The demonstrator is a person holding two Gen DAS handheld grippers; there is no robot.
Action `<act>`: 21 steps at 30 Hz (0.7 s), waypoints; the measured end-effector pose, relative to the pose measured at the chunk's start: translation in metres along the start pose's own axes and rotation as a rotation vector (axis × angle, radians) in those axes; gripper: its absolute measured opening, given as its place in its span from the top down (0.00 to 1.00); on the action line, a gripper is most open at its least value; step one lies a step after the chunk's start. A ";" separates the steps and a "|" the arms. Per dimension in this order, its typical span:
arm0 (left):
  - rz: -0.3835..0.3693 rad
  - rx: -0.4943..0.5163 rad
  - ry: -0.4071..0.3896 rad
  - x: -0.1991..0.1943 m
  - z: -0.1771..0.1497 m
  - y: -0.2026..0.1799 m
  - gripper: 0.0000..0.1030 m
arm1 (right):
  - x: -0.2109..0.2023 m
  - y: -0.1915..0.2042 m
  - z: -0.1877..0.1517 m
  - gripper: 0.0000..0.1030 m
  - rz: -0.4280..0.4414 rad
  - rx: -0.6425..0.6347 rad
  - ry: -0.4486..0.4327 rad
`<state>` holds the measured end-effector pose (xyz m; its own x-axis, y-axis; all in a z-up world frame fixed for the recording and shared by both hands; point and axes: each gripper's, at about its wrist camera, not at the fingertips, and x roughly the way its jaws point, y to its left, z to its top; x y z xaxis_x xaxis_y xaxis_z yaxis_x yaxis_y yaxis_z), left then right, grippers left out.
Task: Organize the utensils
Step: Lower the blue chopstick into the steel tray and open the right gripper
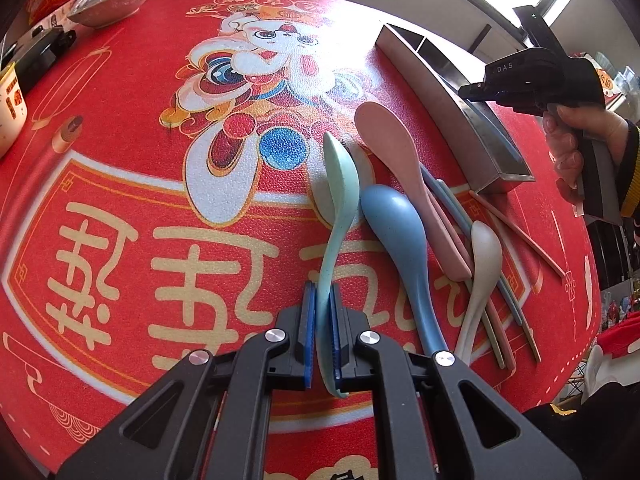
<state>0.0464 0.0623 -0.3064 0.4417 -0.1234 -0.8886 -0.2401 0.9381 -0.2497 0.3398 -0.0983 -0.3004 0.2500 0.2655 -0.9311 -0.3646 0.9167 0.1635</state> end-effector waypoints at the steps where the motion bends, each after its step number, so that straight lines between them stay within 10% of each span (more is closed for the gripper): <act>1: 0.000 0.000 0.001 0.000 0.000 0.000 0.92 | 0.000 0.000 0.000 0.94 -0.009 -0.009 0.001; 21: 0.026 -0.019 0.026 0.002 0.008 -0.005 0.94 | -0.084 -0.016 -0.041 0.92 -0.091 -0.068 -0.178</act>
<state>0.0551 0.0595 -0.3040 0.4123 -0.1076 -0.9047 -0.2682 0.9347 -0.2334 0.2881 -0.1477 -0.2380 0.4374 0.2365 -0.8676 -0.3915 0.9187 0.0531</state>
